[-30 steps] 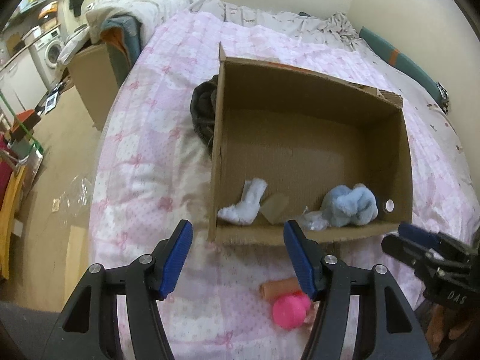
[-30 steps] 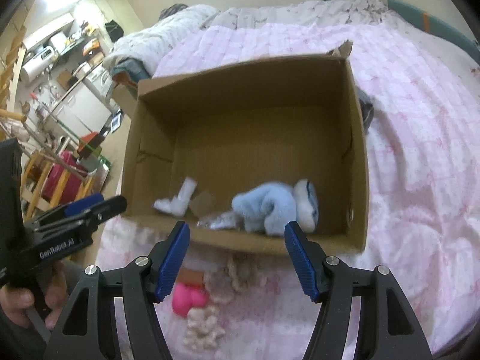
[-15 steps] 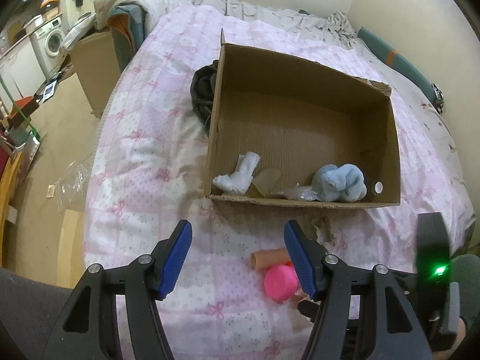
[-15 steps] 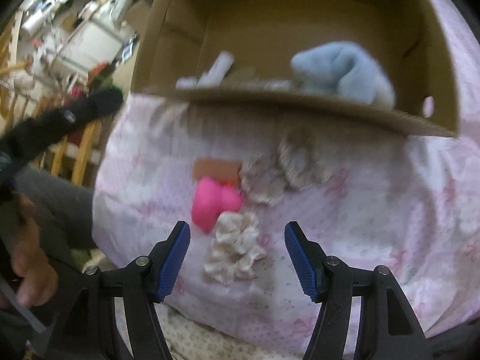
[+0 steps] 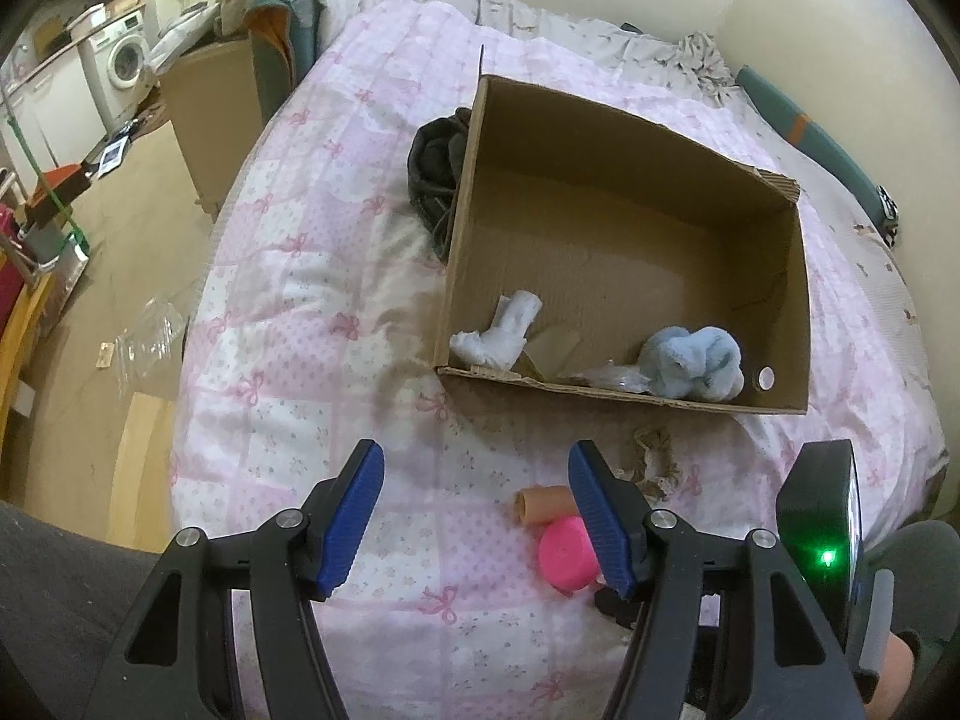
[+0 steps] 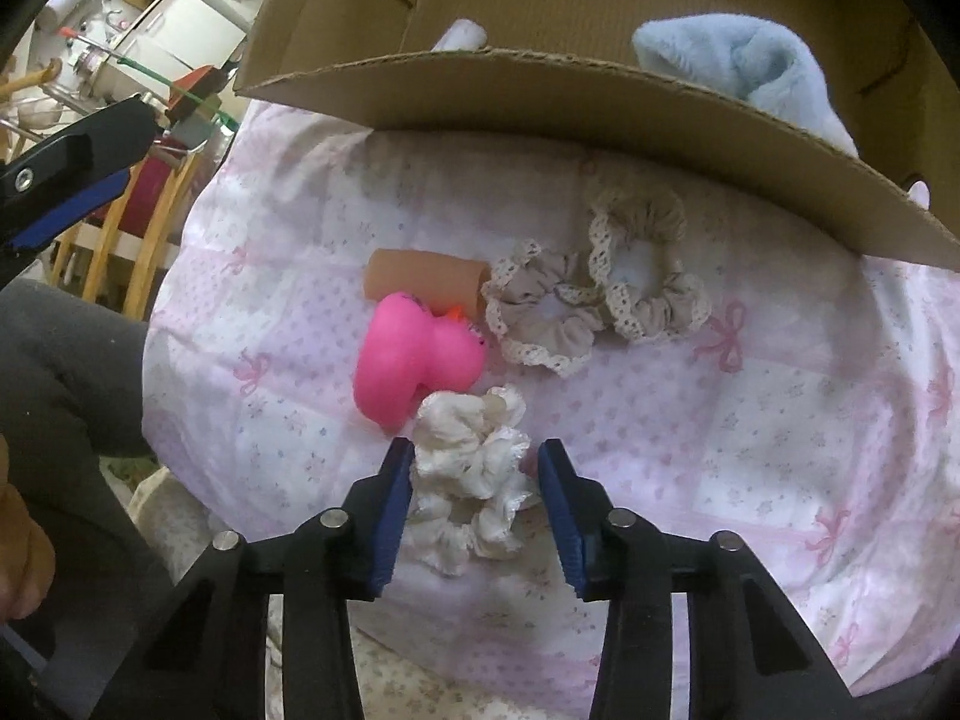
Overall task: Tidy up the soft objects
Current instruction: 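Move the right gripper to the white scrunchie and grasp it, then grasp the pink rubber duck with the left gripper while the right gripper holds the scrunchie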
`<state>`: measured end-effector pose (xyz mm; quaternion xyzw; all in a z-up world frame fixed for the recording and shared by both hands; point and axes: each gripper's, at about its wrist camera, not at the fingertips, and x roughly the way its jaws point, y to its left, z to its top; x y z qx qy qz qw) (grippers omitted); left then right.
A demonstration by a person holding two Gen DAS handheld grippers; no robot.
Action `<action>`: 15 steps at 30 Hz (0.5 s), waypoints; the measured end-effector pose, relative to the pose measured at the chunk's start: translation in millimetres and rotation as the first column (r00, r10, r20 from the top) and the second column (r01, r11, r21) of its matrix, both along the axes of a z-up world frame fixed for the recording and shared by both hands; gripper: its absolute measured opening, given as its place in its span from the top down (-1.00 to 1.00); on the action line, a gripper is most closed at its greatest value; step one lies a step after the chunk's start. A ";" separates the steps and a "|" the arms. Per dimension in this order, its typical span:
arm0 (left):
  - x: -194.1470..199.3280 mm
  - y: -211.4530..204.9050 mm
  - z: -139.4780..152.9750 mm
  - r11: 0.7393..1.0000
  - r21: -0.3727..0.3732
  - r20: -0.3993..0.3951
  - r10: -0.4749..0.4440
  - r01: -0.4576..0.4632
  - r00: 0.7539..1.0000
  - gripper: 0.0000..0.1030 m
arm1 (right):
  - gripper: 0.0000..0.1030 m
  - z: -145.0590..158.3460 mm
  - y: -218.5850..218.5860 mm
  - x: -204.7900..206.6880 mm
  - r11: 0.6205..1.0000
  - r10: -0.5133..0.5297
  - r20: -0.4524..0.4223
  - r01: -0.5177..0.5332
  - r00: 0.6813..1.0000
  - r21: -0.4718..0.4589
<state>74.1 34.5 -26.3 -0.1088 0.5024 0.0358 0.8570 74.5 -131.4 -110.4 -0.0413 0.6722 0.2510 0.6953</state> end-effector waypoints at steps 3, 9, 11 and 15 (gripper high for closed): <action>0.5 0.0 -3.5 1.000 -0.002 -0.012 -0.002 0.002 1.000 -0.18 | 0.34 0.4 3.9 -3.8 1.000 0.022 0.005 -0.022 1.000 0.002; 1.5 -0.7 -6.6 1.000 -0.003 -0.023 -0.002 0.002 1.000 -0.18 | 0.58 11.0 3.7 -6.5 0.999 0.032 0.057 -0.033 0.998 0.005; 1.8 -1.1 -8.3 1.000 -0.006 -0.029 -0.003 0.003 1.000 -0.18 | 0.59 18.5 0.1 -5.9 1.000 0.017 0.069 -0.019 0.997 0.018; 3.5 -4.3 -14.9 1.000 -0.011 -0.050 -0.013 0.013 0.999 -0.18 | 0.60 42.8 -19.2 -1.5 0.998 -0.047 0.117 0.042 0.992 0.052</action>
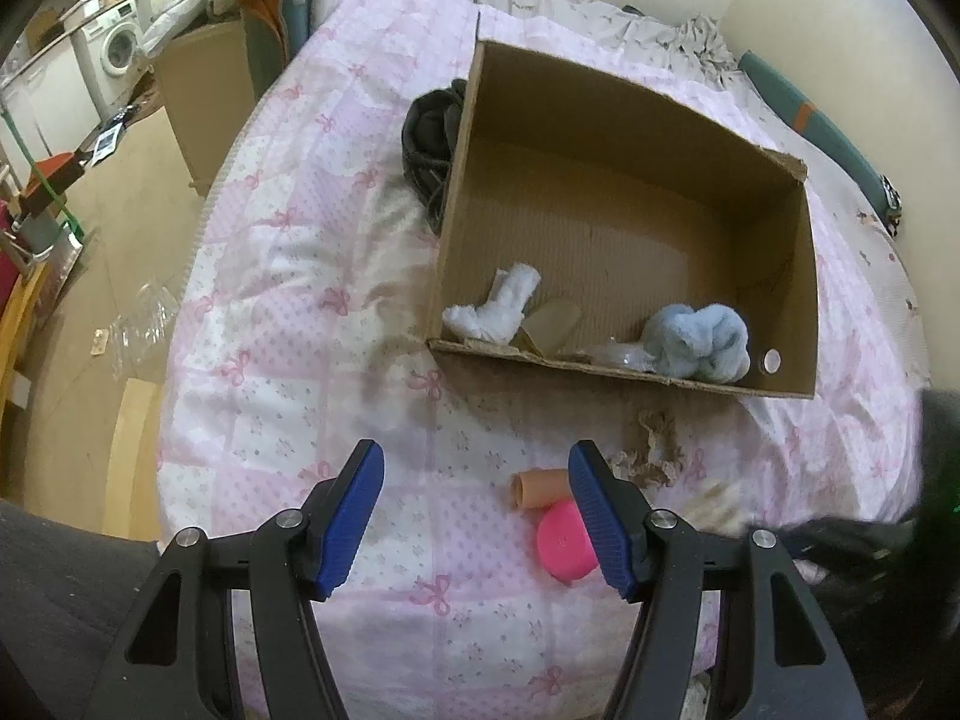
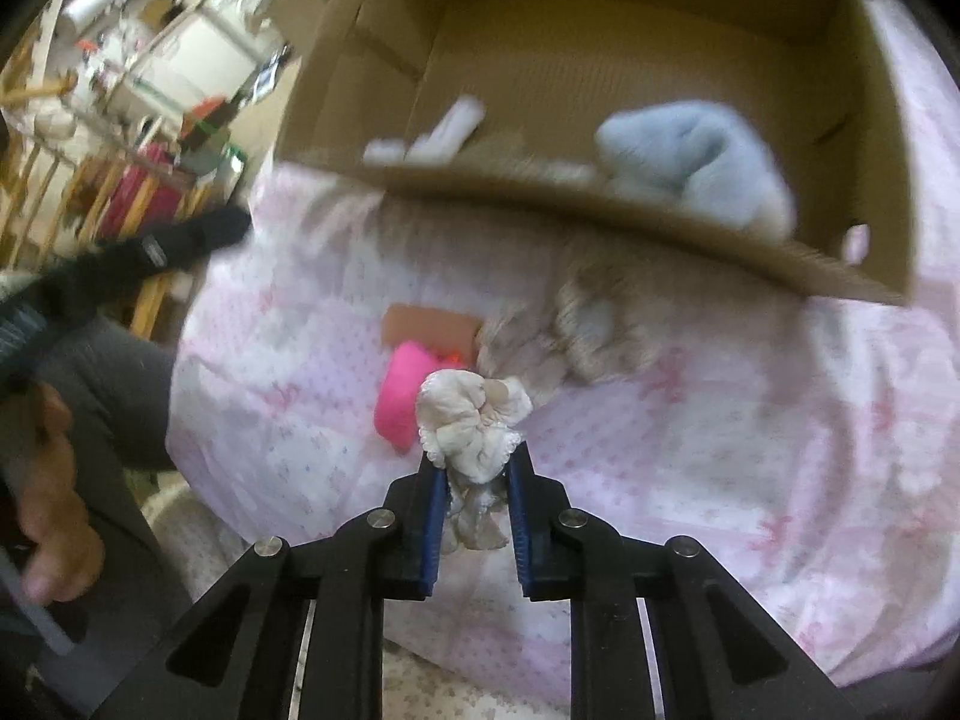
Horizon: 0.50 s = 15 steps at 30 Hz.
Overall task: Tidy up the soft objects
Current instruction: 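Grasp the pink rubber duck with the left gripper while the right gripper holds the scrunchie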
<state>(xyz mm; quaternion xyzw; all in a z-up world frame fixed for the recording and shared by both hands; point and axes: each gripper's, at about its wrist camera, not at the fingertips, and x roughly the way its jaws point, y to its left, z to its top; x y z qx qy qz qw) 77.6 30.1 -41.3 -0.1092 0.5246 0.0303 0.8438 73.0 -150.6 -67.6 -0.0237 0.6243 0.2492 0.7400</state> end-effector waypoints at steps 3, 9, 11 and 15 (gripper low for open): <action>2.4 -5.4 -9.3 1.000 0.003 -0.029 -0.014 0.014 0.999 -0.18 | 0.60 21.0 -19.0 3.0 0.996 -0.079 0.046 0.077 0.996 0.051; 7.9 -25.7 -36.0 0.997 -0.012 -0.106 -0.077 0.076 0.991 -0.18 | 0.60 35.8 -41.8 5.3 0.974 -0.205 0.085 0.194 0.975 0.119; 9.4 -37.0 -45.2 0.993 -0.018 -0.132 -0.116 0.114 0.984 -0.18 | 0.60 33.1 -41.9 7.4 0.969 -0.227 0.085 0.216 0.970 0.119; 9.2 -55.4 -57.0 0.983 -0.020 -0.157 -0.181 0.180 0.971 -0.18 | 0.60 28.1 -45.7 12.9 0.963 -0.247 0.074 0.236 0.966 0.127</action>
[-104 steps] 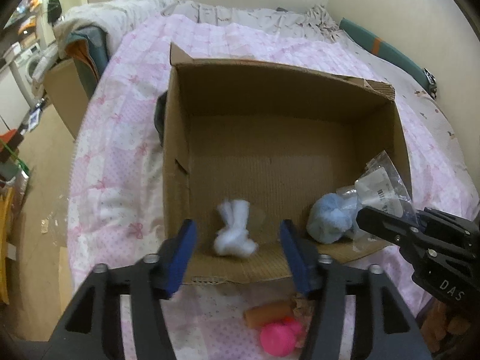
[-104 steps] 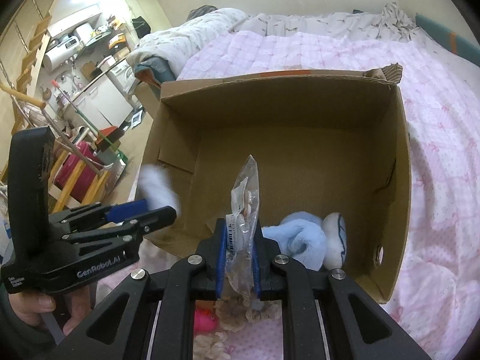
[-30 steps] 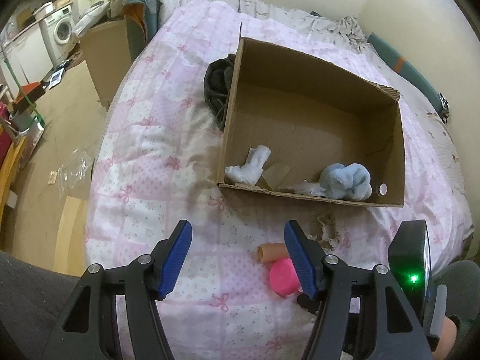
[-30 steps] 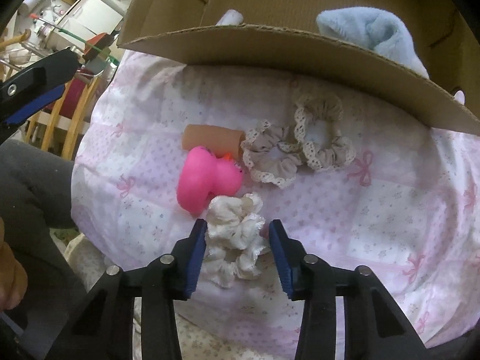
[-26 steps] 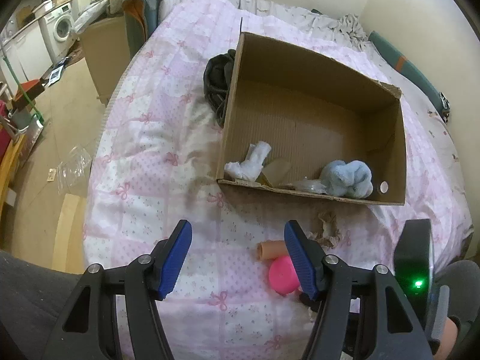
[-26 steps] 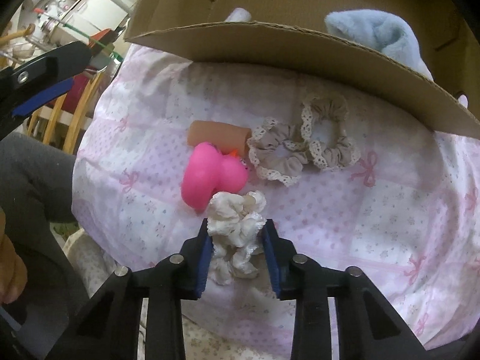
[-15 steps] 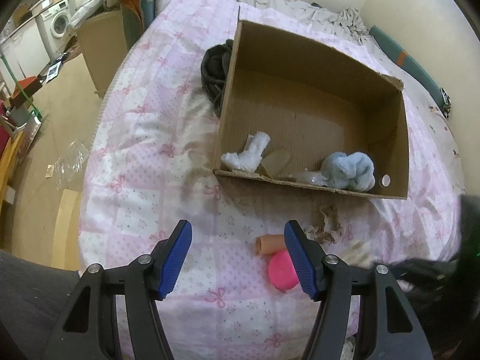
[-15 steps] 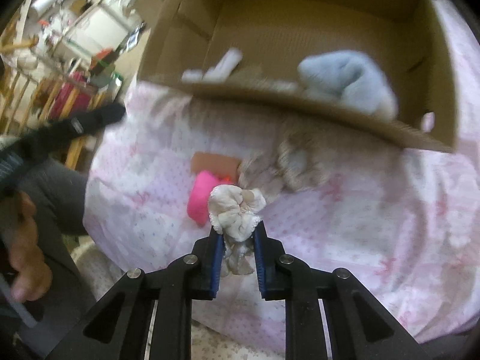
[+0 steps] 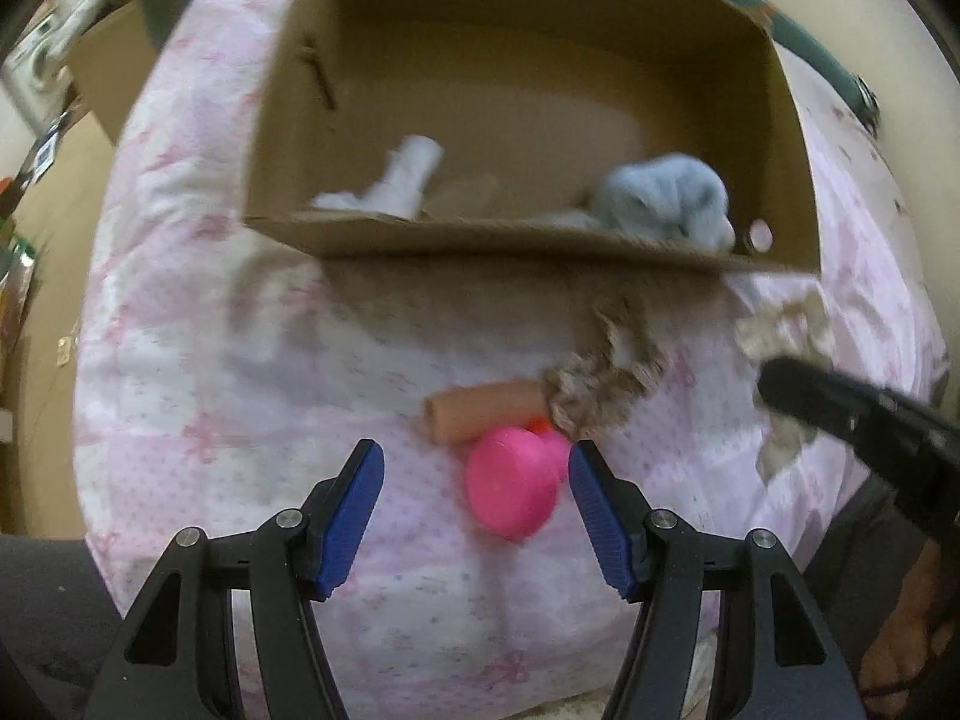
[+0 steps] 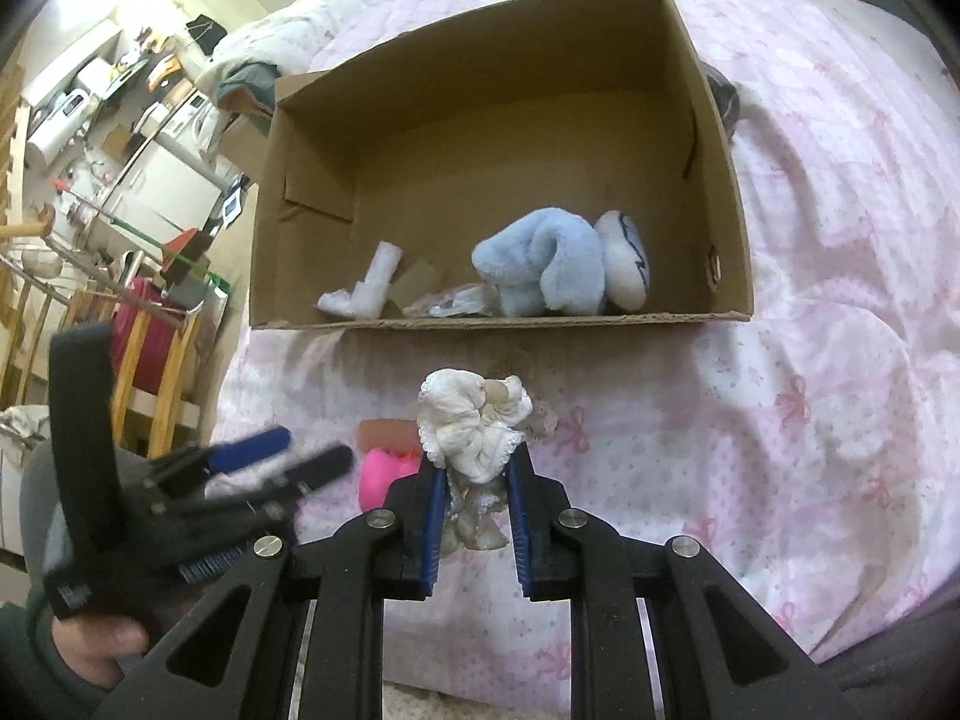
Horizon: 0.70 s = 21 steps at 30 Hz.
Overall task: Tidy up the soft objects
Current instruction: 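Grasp the pink rubber duck with the left gripper while the right gripper holds the scrunchie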
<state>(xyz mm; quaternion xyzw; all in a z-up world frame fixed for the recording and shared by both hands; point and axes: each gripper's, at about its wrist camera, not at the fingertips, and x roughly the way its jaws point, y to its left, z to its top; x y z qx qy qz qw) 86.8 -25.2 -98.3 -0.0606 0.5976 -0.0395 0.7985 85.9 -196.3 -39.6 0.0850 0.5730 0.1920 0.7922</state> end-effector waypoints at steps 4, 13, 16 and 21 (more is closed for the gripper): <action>-0.8 -17.8 -13.7 0.997 -0.002 -0.039 -0.072 0.072 0.997 -0.18 | 0.60 0.6 0.8 3.5 1.000 -0.004 0.006 0.004 1.000 0.002; 4.8 -30.4 -35.6 0.995 -0.017 -0.068 -0.094 0.093 0.993 -0.18 | 0.59 1.6 -3.4 5.6 1.000 -0.011 0.003 0.011 1.000 0.018; 9.5 -26.6 -40.1 0.998 -0.024 -0.075 -0.067 0.065 0.995 0.11 | 0.59 -1.3 -4.5 5.9 1.000 -0.015 -0.008 0.016 1.000 0.018; 10.7 -23.5 -42.8 0.997 -0.048 -0.096 -0.061 0.056 0.994 0.18 | 0.59 -1.7 -2.5 4.8 1.000 -0.010 -0.007 0.010 1.000 0.009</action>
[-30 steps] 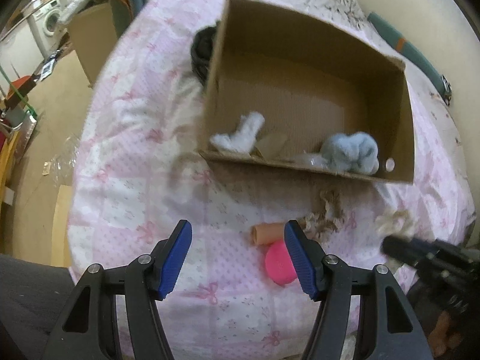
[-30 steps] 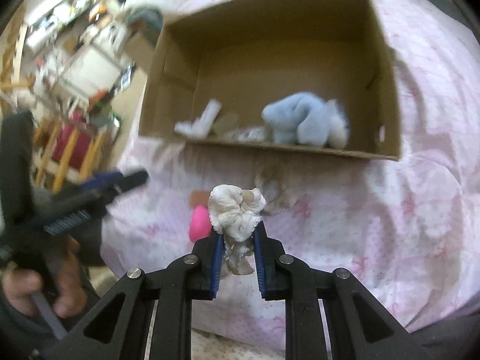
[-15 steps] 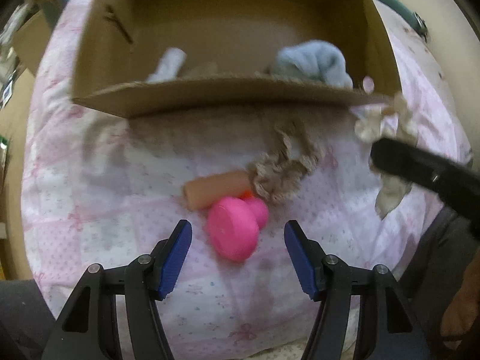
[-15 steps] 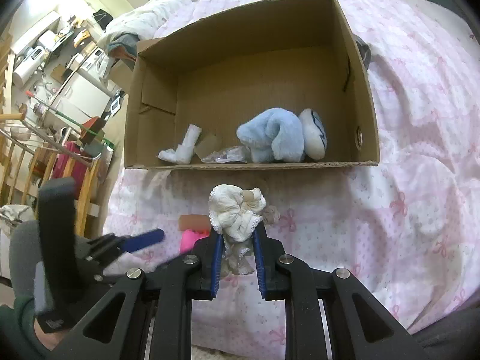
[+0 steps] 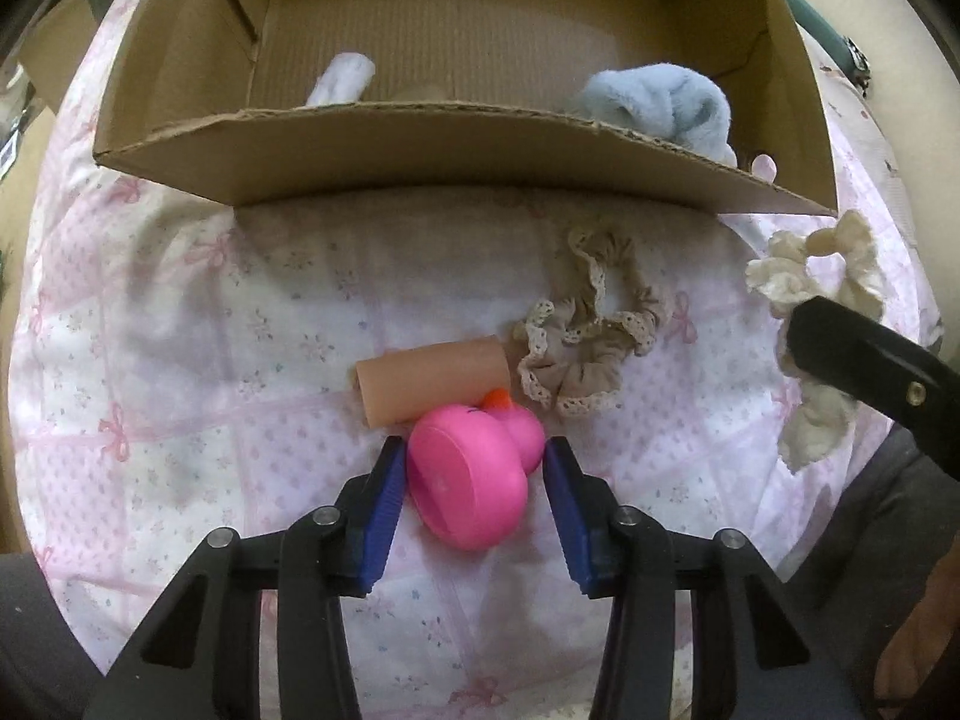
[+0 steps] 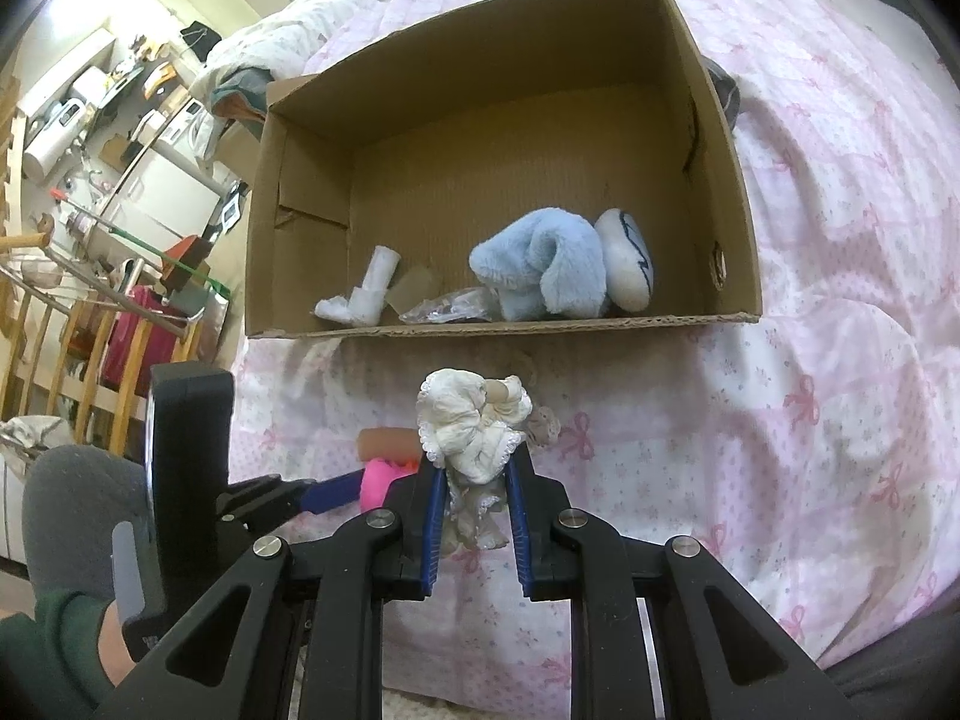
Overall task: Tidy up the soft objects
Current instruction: 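Grasp the pink rubber duck with the left gripper while the right gripper holds the scrunchie, then carry the duck and white scrunchie into the box and open both grippers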
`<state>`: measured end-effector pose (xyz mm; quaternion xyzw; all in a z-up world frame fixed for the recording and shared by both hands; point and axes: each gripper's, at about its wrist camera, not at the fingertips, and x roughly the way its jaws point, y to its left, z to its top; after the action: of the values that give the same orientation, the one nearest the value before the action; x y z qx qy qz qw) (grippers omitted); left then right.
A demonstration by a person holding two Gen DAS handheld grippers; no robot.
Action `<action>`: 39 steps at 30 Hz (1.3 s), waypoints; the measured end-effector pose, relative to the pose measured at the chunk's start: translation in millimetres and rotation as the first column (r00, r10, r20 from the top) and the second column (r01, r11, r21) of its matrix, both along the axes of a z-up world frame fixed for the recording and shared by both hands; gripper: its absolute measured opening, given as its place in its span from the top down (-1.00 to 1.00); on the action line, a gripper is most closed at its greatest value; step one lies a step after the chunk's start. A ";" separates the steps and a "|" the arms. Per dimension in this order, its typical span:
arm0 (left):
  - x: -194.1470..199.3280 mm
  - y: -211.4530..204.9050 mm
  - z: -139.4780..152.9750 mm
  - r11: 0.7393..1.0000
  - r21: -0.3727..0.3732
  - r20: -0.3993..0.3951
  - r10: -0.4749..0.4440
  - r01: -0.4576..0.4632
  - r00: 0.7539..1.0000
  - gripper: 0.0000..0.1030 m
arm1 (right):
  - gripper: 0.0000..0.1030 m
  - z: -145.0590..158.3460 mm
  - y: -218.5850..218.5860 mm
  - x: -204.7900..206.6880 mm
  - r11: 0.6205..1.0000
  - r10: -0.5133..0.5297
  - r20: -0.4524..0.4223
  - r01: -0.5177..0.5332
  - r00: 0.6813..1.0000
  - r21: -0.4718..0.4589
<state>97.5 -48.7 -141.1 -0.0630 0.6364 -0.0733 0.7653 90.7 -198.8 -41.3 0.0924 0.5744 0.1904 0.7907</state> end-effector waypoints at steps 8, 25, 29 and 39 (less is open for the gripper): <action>-11.5 1.9 12.6 1.000 0.029 0.015 0.001 -0.001 1.000 0.19 | 0.59 -2.9 3.8 1.4 1.000 0.002 -0.006 -0.002 1.000 -0.019; -24.5 37.6 77.1 0.991 0.094 0.175 0.078 -0.095 0.981 0.19 | 0.59 -2.9 6.6 -4.3 0.999 0.016 0.008 -0.016 1.000 -0.041; -27.6 49.6 98.8 0.988 0.085 0.241 0.105 -0.129 0.965 0.19 | 0.59 2.5 6.4 -6.3 0.999 0.024 0.031 -0.023 0.999 -0.027; -24.0 76.9 133.9 0.972 0.038 0.321 0.208 -0.232 0.924 0.19 | 0.59 37.5 -5.4 -10.0 0.999 0.019 0.114 -0.022 0.993 0.032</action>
<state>73.5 28.2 -7.2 -0.0925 0.4977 0.0280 0.8620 80.7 -204.2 -3.7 0.0887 0.5263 0.2130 0.8184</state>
